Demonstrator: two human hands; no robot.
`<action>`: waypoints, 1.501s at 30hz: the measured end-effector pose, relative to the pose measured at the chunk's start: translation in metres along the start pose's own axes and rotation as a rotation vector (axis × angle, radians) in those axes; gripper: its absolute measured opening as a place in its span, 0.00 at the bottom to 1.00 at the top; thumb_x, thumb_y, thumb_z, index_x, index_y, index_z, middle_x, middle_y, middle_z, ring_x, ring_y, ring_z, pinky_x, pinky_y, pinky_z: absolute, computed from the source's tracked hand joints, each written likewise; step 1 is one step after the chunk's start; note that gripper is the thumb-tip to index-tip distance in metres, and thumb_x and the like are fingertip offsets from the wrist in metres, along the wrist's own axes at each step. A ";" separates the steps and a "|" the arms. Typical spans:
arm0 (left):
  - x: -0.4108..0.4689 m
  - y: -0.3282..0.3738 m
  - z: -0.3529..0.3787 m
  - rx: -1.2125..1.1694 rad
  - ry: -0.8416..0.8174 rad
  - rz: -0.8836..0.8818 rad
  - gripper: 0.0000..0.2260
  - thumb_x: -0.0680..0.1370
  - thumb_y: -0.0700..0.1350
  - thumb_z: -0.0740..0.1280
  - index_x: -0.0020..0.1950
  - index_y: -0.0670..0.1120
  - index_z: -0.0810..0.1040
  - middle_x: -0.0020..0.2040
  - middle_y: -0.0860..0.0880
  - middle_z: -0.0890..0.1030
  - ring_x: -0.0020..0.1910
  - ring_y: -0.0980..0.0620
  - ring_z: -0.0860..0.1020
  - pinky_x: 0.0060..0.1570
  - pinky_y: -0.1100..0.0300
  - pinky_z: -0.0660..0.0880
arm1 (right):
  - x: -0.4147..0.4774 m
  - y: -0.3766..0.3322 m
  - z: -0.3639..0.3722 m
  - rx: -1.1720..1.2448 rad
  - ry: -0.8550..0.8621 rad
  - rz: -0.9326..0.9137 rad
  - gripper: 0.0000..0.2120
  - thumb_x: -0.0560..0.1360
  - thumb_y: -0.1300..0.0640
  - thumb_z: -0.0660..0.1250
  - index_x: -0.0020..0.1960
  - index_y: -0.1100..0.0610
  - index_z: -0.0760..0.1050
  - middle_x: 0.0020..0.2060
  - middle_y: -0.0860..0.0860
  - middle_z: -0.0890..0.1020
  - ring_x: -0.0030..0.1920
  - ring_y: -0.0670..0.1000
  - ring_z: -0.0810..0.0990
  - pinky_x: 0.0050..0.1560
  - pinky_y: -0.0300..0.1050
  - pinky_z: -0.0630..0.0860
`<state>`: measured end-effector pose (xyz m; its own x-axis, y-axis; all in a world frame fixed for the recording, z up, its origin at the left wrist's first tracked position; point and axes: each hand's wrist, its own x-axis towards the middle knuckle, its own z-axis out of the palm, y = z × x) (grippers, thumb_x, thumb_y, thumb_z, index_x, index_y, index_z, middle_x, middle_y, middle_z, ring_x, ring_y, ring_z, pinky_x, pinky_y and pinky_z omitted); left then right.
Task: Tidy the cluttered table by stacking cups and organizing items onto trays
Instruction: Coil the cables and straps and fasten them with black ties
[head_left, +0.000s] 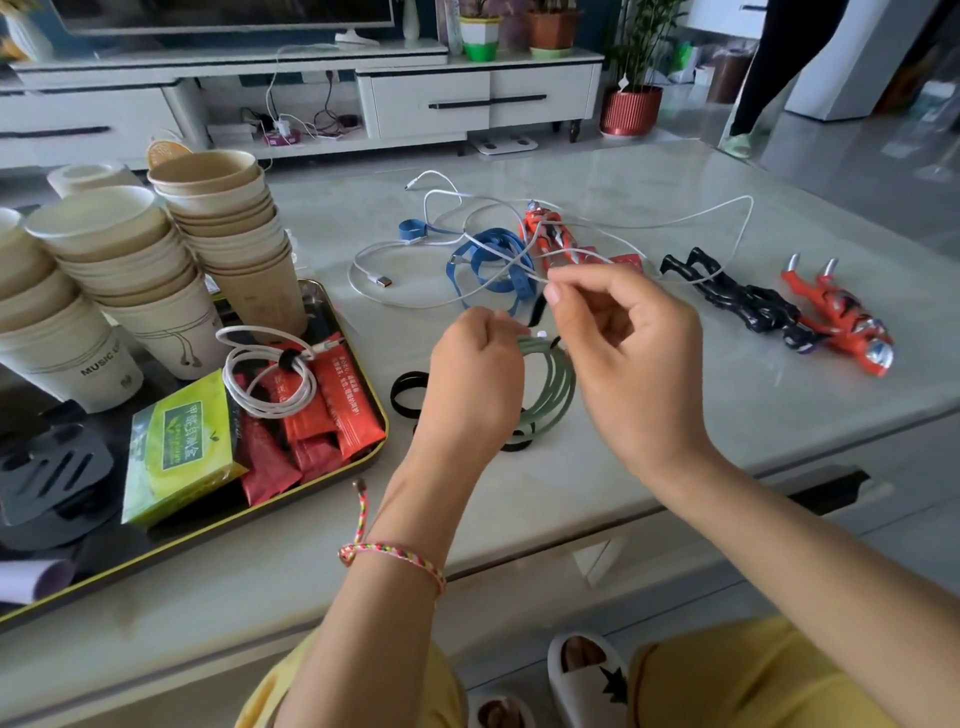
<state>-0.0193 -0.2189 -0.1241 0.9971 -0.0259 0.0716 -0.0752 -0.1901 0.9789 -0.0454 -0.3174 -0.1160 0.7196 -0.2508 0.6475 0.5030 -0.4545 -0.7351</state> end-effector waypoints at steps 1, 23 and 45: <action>0.000 0.000 0.001 -0.002 -0.008 0.011 0.13 0.81 0.43 0.54 0.38 0.50 0.72 0.29 0.51 0.68 0.30 0.51 0.67 0.39 0.53 0.69 | 0.001 0.000 -0.001 0.000 0.008 -0.006 0.04 0.75 0.64 0.66 0.47 0.62 0.80 0.33 0.44 0.77 0.32 0.40 0.74 0.37 0.33 0.70; -0.006 0.003 0.005 0.049 -0.114 0.137 0.09 0.81 0.43 0.53 0.52 0.47 0.72 0.33 0.54 0.68 0.32 0.53 0.69 0.39 0.54 0.67 | 0.004 -0.007 -0.018 0.029 -0.110 0.194 0.07 0.77 0.62 0.64 0.50 0.53 0.79 0.34 0.44 0.80 0.26 0.39 0.74 0.28 0.29 0.70; -0.003 0.008 -0.005 0.008 0.056 0.065 0.09 0.75 0.38 0.58 0.39 0.47 0.75 0.35 0.50 0.76 0.29 0.53 0.70 0.34 0.58 0.69 | -0.002 -0.024 -0.021 0.066 -0.430 0.331 0.09 0.77 0.60 0.63 0.41 0.56 0.80 0.27 0.46 0.77 0.24 0.42 0.73 0.26 0.33 0.68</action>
<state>-0.0226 -0.2149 -0.1156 0.9892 0.0170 0.1454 -0.1393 -0.1972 0.9704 -0.0692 -0.3243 -0.0953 0.9684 0.0070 0.2494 0.2358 -0.3522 -0.9057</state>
